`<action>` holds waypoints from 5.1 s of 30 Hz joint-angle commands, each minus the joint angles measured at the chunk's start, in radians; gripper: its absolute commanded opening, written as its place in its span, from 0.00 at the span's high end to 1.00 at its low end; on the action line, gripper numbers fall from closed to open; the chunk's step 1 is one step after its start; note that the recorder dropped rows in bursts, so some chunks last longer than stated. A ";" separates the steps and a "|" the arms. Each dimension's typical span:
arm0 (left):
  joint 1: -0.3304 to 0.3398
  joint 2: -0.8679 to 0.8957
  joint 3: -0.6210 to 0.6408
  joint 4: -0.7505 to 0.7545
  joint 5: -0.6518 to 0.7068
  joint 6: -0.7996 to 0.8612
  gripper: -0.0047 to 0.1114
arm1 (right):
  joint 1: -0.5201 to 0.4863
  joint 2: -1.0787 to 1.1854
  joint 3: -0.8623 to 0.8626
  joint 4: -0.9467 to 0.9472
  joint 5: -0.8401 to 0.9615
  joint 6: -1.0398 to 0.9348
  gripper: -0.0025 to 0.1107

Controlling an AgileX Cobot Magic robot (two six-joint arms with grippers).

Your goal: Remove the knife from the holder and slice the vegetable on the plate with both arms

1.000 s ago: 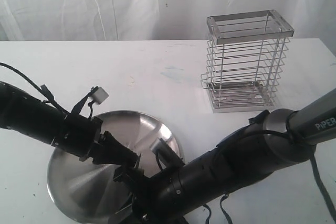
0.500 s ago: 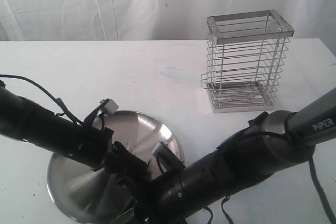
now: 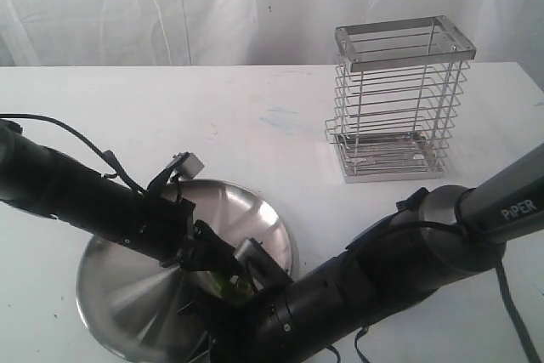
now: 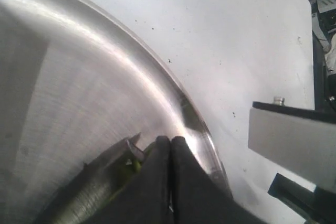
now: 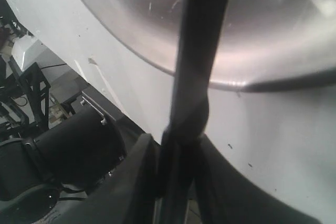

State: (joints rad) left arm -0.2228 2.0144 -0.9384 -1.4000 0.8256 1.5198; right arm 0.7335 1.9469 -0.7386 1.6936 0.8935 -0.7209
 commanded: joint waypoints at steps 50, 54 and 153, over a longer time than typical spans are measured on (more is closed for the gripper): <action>-0.051 -0.264 -0.098 0.696 -0.104 0.544 0.61 | -0.515 -0.299 -0.098 -0.523 0.328 -0.119 0.98; -0.053 -0.200 -0.098 0.530 -0.225 0.592 0.53 | -0.515 -0.299 -0.098 -0.523 0.328 -0.055 0.98; -0.079 -0.150 -0.156 0.763 -0.272 -0.111 0.79 | -0.513 -0.299 -0.098 -0.513 0.328 -0.012 0.98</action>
State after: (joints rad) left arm -0.3032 1.8729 -1.0942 -0.6372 0.5139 1.4463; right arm 0.2256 1.6587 -0.8313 1.1670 1.2064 -0.7247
